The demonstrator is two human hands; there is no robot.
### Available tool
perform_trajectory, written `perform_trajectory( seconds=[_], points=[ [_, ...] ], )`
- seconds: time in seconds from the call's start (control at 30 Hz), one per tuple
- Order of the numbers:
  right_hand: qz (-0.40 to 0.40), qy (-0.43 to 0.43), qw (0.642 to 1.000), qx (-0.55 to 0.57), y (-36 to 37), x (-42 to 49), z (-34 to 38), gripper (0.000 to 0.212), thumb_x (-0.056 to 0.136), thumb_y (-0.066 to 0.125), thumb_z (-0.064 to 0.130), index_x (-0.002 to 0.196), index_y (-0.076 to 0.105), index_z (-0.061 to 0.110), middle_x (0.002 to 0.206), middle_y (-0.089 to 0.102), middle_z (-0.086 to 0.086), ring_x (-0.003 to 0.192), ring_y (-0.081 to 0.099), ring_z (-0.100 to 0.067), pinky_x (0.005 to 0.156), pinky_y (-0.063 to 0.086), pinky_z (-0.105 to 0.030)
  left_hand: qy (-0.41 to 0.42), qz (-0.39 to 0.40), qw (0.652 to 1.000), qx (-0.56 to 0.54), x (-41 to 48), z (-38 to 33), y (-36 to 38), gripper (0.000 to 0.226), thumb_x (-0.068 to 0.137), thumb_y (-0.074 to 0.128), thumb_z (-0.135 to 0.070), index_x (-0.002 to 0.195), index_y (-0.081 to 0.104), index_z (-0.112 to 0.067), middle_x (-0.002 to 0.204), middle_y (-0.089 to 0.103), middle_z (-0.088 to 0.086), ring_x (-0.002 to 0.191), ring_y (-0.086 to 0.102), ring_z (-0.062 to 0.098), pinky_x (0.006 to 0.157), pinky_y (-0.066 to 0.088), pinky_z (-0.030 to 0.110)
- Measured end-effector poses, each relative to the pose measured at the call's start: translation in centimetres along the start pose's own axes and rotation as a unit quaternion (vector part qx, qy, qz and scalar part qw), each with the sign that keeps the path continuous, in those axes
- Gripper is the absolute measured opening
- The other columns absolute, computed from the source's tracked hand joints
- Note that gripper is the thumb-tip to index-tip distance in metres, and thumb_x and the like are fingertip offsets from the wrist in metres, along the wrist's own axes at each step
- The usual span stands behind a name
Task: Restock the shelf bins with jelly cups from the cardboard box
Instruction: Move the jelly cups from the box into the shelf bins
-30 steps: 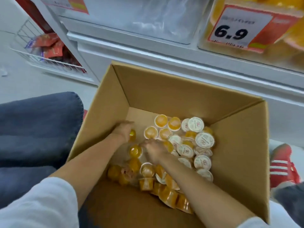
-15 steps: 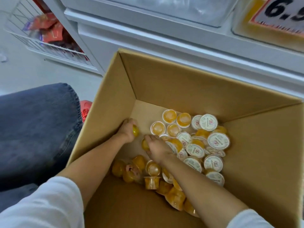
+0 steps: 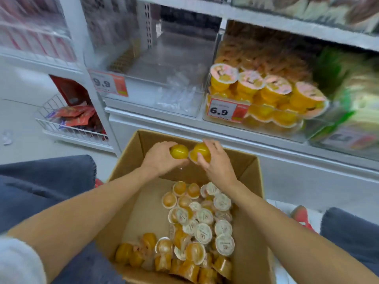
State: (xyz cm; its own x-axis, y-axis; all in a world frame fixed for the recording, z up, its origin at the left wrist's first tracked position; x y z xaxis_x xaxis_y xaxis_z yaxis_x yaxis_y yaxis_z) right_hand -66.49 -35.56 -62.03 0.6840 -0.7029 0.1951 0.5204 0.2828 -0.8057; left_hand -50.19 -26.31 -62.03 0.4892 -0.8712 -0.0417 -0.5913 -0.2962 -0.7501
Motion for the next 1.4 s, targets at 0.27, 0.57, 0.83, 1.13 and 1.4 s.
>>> perform_trajectory(
  seconds=[0.27,0.57,0.83,1.13,1.4],
  points=[
    [-0.194,-0.069,0.979,0.006,-14.1,3.1,4.8,0.042,0.098,0.051,0.033,0.132,0.050,0.008,0.130,0.052,-0.008,0.121,0.048,-0.021,0.103,0.040,-0.034,0.113,-0.155,0.972,-0.134,1.6,-13.2,-7.1,0.054,0.068,0.083,-0.042,0.116,0.065,-0.024,0.107,0.069,-0.002,0.098,0.063,0.018,0.086,0.051,0.036],
    [-0.181,0.015,0.982,-0.047,-17.3,11.1,4.4,0.052,0.103,0.039,0.032,0.150,0.028,0.011,0.154,0.030,-0.007,0.141,0.028,-0.020,0.113,0.021,-0.026,0.105,-0.203,0.949,-0.217,9.8,-16.3,-9.4,0.068,0.078,0.077,-0.035,0.138,0.049,-0.024,0.133,0.054,0.003,0.120,0.051,0.018,0.099,0.042,0.029],
    [-0.174,0.115,0.977,-0.035,-16.8,20.6,2.8,0.029,0.101,0.044,0.019,0.119,0.055,-0.001,0.098,0.060,-0.018,0.092,0.058,-0.036,0.074,0.040,-0.036,0.056,-0.238,0.929,-0.277,18.5,-12.2,-9.0,0.053,0.074,0.079,-0.028,0.122,0.057,-0.024,0.115,0.060,0.000,0.104,0.056,0.019,0.093,0.048,0.034],
    [-0.138,0.104,0.971,-0.166,-15.2,28.7,1.3,0.052,0.102,0.042,0.028,0.151,0.028,0.015,0.147,0.043,-0.015,0.134,0.041,-0.032,0.104,0.032,-0.033,0.029,-0.186,0.924,-0.333,24.3,-11.1,-8.3,0.049,0.060,0.077,-0.032,0.107,0.065,-0.024,0.104,0.068,-0.001,0.096,0.064,0.026,0.087,0.054,0.036],
    [-0.153,0.082,0.970,-0.171,-15.3,30.8,0.7,0.049,0.098,0.049,0.030,0.145,0.041,0.016,0.145,0.047,-0.010,0.132,0.045,-0.028,0.106,0.033,-0.031,0.105,-0.178,0.929,-0.307,24.4,-11.8,-8.3,0.057,0.075,0.078,-0.015,0.128,0.057,-0.025,0.123,0.057,0.011,0.105,0.060,0.028,0.091,0.052,0.034]
  ],
)
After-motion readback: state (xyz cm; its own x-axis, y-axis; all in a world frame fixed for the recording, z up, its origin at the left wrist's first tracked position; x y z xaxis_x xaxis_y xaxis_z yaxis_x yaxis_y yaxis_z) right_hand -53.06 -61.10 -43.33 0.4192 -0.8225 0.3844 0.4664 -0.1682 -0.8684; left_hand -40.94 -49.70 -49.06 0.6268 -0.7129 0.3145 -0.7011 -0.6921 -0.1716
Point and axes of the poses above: each hand's wrist, its own x-axis towards the middle knuckle, its own y-axis out of the palm, z = x × y, the point moved 2 cm from there along x, towards the middle knuckle
